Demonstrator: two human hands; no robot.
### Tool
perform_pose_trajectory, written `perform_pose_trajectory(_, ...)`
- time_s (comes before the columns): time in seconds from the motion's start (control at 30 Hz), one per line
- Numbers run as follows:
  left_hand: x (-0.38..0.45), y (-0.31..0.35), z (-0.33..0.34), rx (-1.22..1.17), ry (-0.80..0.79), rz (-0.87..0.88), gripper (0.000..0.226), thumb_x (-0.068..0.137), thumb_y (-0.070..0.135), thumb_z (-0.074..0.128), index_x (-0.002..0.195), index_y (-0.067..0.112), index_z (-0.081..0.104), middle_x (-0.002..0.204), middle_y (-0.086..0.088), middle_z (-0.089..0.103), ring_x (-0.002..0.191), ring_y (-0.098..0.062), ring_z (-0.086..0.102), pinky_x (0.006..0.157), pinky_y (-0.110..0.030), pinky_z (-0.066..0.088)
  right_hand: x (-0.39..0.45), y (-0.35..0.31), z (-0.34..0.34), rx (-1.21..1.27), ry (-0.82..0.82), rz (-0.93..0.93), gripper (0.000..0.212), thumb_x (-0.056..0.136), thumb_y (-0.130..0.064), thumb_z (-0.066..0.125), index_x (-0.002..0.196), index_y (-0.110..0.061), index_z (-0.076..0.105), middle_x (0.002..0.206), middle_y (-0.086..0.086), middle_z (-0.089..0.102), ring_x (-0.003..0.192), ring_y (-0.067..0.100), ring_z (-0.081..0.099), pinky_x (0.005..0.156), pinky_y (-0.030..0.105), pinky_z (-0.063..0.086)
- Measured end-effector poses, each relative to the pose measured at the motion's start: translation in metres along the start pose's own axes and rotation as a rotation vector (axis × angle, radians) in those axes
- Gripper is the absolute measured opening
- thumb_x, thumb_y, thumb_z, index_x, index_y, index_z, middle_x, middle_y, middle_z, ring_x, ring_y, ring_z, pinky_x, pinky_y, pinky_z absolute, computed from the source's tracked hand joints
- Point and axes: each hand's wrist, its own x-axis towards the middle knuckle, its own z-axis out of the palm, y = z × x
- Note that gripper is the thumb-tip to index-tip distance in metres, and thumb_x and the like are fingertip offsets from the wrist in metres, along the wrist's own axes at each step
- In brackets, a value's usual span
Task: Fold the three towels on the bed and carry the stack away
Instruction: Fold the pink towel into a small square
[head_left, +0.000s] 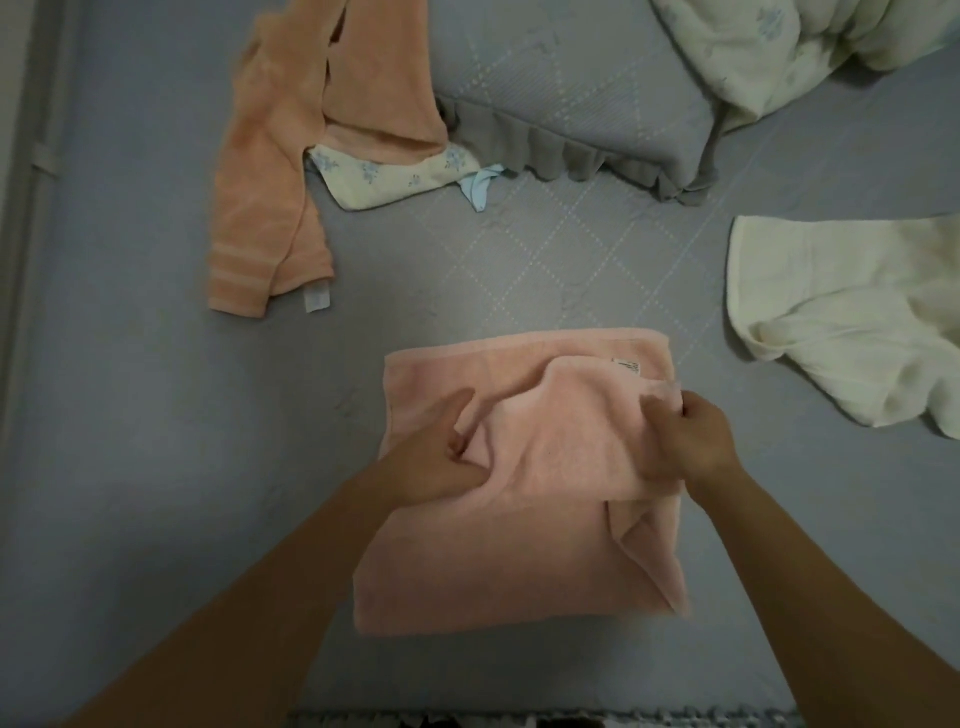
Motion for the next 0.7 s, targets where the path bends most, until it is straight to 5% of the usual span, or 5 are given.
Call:
perform_pose_trajectory(0.13, 0.004, 0.000, 0.005, 0.140, -0.038, 0.086, 0.035, 0.074, 0.026, 0.076, 0.104, 0.032, 0.060, 0.092, 0.009, 0.061, 0.085, -0.007, 0.058, 0.077, -0.027, 0.045, -0.001, 0.010, -0.009, 0.006, -0.036, -0.010, 0.028, 0.088, -0.029, 0.059, 0.092, -0.002, 0.067, 0.088, 0.017, 0.068, 0.077, 0.028, 0.061, 0.076, 0.047, 0.052)
perform_pose_trajectory(0.27, 0.007, 0.006, -0.013, 0.119, 0.190, 0.197, 0.032, 0.069, 0.024, 0.074, 0.064, 0.030, 0.043, 0.068, 0.011, 0.042, 0.070, -0.009, 0.043, 0.064, -0.028, 0.031, 0.003, 0.011, -0.012, 0.024, 0.001, -0.068, 0.022, 0.087, -0.018, 0.055, 0.087, 0.002, 0.063, 0.083, 0.018, 0.063, 0.074, 0.026, 0.055, 0.069, 0.045, 0.050)
perform_pose_trajectory(0.43, 0.003, -0.004, -0.061, -0.188, 0.407, 0.142, 0.018, 0.069, 0.024, 0.066, 0.066, 0.030, 0.050, 0.059, 0.018, 0.048, 0.052, 0.006, 0.040, 0.048, -0.012, 0.032, 0.010, 0.004, -0.012, 0.092, 0.081, -0.175, 0.010, 0.086, -0.011, 0.055, 0.087, -0.003, 0.061, 0.075, 0.007, 0.057, 0.068, 0.020, 0.050, 0.063, 0.033, 0.041)
perform_pose_trajectory(0.6, 0.029, -0.021, -0.083, -0.190, 0.546, -0.010, 0.035, 0.080, 0.028, 0.074, 0.109, 0.027, 0.055, 0.089, 0.000, 0.053, 0.074, -0.019, 0.054, 0.066, -0.038, 0.050, 0.031, -0.004, 0.003, 0.020, 0.088, -0.084, 0.030, 0.083, -0.022, 0.062, 0.112, -0.016, 0.063, 0.095, -0.002, 0.065, 0.087, 0.016, 0.059, 0.075, 0.027, 0.042)
perform_pose_trajectory(0.7, 0.044, -0.029, -0.079, -0.035, 0.590, -0.106, 0.035, 0.088, 0.032, 0.065, 0.120, 0.021, 0.056, 0.081, 0.003, 0.055, 0.077, -0.020, 0.057, 0.073, -0.036, 0.048, 0.039, -0.012, 0.011, 0.010, 0.121, -0.070, 0.039, 0.083, -0.030, 0.063, 0.119, -0.014, 0.063, 0.101, -0.002, 0.067, 0.092, 0.013, 0.060, 0.079, 0.024, 0.040)
